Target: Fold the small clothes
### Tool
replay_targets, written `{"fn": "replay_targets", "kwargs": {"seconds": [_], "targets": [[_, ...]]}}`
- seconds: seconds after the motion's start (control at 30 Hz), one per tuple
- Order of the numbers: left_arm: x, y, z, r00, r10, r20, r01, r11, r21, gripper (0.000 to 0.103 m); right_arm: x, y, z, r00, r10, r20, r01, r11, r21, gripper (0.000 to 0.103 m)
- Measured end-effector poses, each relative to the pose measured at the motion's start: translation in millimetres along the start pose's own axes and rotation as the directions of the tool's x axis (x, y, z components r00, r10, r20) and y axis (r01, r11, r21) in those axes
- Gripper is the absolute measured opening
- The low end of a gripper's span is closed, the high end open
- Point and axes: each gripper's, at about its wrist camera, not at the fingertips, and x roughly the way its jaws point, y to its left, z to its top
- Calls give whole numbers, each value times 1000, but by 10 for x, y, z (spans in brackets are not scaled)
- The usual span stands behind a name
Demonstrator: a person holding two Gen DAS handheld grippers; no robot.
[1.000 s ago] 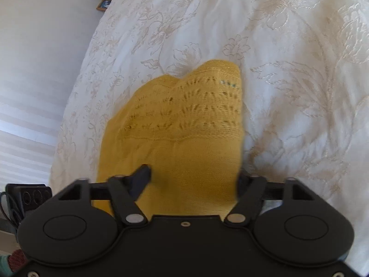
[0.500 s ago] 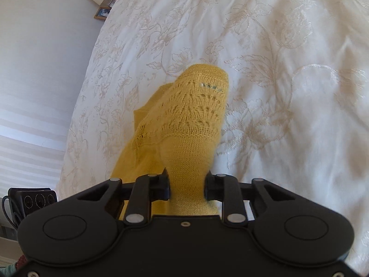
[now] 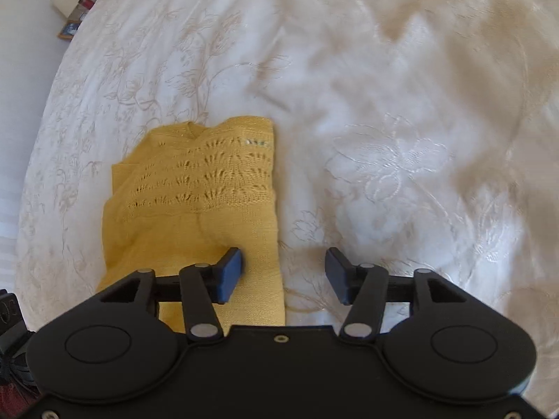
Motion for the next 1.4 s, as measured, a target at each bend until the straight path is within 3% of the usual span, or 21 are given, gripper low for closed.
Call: {"fn": "replay_targets", "kwargs": {"seconds": [0.3, 0.47, 0.67, 0.87, 1.03, 1.07, 1.1, 1.13, 1.17, 1.2, 1.4], "targets": [[-150, 245, -36, 989, -126, 80, 134, 986, -96, 41, -127, 480, -149, 993, 47, 104, -29, 986, -165, 66], [-152, 332, 144, 975, -173, 140, 195, 966, -172, 42, -166, 769, -296, 990, 85, 109, -52, 960, -276, 66], [-75, 282, 378, 983, -169, 72, 174, 982, -78, 42, -170, 1134, -743, 994, 104, 33, -78, 891, -448, 73], [-136, 250, 417, 981, -191, 45, 190, 982, 14, 43, 82, 1585, -1252, 996, 87, -8, -76, 817, -572, 74], [-170, 313, 401, 977, -211, 32, 211, 978, 10, 43, 405, 1916, -1572, 1000, -21, 7, 21, 728, -686, 78], [-171, 330, 409, 976, -216, 29, 216, 976, 2, 43, 456, 1957, -1625, 997, -64, 33, 68, 698, -713, 77], [-171, 339, 416, 975, -221, 28, 221, 975, -1, 43, 495, 1985, -1670, 993, -101, 62, 114, 666, -737, 68], [-167, 350, 435, 974, -226, 25, 226, 974, -3, 43, 517, 1992, -1686, 989, -123, 79, 141, 647, -750, 43], [-165, 357, 449, 973, -230, 22, 230, 973, -3, 43, 511, 1980, -1680, 988, -130, 83, 148, 652, -744, 25], [-162, 360, 460, 972, -233, 21, 233, 972, -3, 43, 476, 1953, -1655, 989, -119, 85, 143, 674, -725, 18], [-209, 371, 478, 967, -239, 90, 241, 970, -21, 43, 96, 1791, -1520, 988, -49, 148, 132, 767, -628, 18]]}}
